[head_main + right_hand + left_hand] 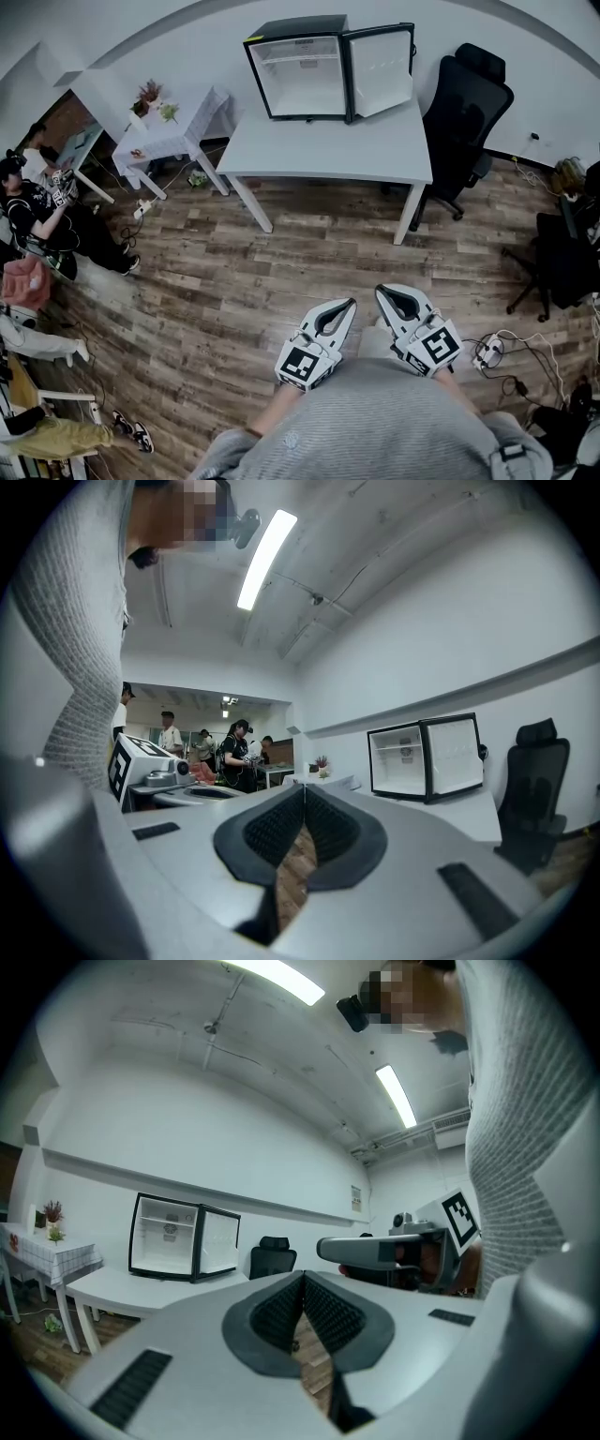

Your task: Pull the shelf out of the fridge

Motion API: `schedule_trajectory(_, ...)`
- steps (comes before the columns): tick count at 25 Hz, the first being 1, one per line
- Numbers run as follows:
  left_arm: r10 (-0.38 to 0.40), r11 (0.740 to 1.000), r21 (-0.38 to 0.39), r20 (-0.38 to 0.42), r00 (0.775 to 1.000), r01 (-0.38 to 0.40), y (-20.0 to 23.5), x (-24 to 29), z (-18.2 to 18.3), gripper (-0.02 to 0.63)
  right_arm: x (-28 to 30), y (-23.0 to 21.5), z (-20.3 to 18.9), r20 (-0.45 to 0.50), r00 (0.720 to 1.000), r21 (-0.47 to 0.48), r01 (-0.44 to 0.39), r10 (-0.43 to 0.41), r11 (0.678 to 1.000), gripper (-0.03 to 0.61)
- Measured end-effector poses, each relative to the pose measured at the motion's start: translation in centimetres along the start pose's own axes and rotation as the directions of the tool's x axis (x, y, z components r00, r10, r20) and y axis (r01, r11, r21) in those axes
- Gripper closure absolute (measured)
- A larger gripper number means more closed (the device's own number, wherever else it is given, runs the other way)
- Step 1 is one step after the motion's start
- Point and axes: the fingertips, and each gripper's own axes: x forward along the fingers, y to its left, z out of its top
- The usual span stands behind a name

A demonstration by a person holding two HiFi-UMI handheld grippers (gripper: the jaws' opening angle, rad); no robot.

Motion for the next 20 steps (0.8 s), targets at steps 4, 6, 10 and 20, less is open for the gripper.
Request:
schedule_trajectory(4,0.012,1.000,-0.008,0.004,1.000,-0.012,1.0,0.2,-0.1,0.603,0.9,-0.3,0.3,0.000,1.000,-0.011,-0.006,0.006,1.000,0.565)
schedule_trajectory(6,0.022,1.000,-0.012,0.001,1.000,-0.022,1.7,0.5,-0.1,0.603,1.5,-0.9,0.3,-0.005,1.000,-0.014,-0.011,0.011,1.000,0.566)
schedule_trajectory(10,0.041,0.999,-0.009,0.013,0.999,-0.041,3.5,1.4,0.2,0.603,3.3,-2.2,0.4,-0.004,1.000,-0.019,-0.023,0.023,1.000,0.565)
schedule_trajectory(20,0.080,0.997,-0.019,0.041,0.996,-0.080,9.9,5.8,1.0,0.603,9.7,-6.6,1.8,0.029,0.997,-0.045,-0.077,0.078,0.996,0.565)
